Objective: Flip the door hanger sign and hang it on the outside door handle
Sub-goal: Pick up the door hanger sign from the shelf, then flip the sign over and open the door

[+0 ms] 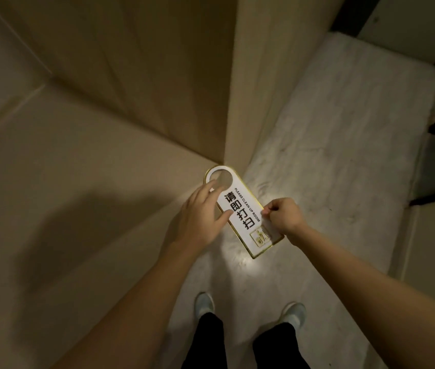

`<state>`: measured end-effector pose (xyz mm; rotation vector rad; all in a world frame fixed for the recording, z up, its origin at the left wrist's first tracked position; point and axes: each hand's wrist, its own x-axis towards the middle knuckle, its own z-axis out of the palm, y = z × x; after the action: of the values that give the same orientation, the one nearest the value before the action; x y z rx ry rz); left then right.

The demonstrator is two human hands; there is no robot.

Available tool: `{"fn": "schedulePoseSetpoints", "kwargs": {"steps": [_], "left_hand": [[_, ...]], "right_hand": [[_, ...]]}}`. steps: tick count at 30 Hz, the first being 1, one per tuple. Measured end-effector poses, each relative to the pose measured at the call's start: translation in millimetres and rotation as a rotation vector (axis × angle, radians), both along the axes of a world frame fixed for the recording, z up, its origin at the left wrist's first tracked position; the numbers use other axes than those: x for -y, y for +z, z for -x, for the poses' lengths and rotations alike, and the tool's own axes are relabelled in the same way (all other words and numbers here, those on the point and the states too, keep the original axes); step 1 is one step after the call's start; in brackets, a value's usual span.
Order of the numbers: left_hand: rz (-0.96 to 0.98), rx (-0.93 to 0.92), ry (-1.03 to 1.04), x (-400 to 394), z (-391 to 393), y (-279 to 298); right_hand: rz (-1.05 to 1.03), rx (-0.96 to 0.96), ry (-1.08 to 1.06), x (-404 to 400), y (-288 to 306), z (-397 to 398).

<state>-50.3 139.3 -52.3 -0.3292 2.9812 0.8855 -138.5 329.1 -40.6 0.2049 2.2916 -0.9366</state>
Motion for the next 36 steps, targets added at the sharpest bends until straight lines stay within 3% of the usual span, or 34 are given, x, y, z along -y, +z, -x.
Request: {"fn": "schedulePoseSetpoints", "kwargs": {"steps": [5, 12, 16, 21, 27, 36], "left_hand": [[-0.136, -0.059, 0.078, -61.9, 30.0, 21.4], [-0.697, 0.148, 0.038, -160.8, 112.5, 92.7], [-0.876, 0.164, -0.06, -213.4, 154.9, 157.9], [-0.932, 0.059, -0.168, -262.6, 199.4, 237.3], [-0.9, -0.048, -0.283, -312.7, 231.2, 317.8], [-0.848, -0.162, -0.36, -381.4, 242.5, 376.6]], "right_hand": [[-0.027, -0.001, -0.153, -87.8, 18.9, 6.6], [0.18, -0.136, -0.5, -173.6, 90.5, 30.9], [0.294, -0.258, -0.619, -206.1, 148.0, 54.9], [0.368, -0.462, -0.687, -246.7, 224.5, 81.5], [0.464, -0.602, -0.619, -303.9, 295.7, 100.3], [0.558, -0.722, -0.509, -381.2, 349.6, 118.2]]}}
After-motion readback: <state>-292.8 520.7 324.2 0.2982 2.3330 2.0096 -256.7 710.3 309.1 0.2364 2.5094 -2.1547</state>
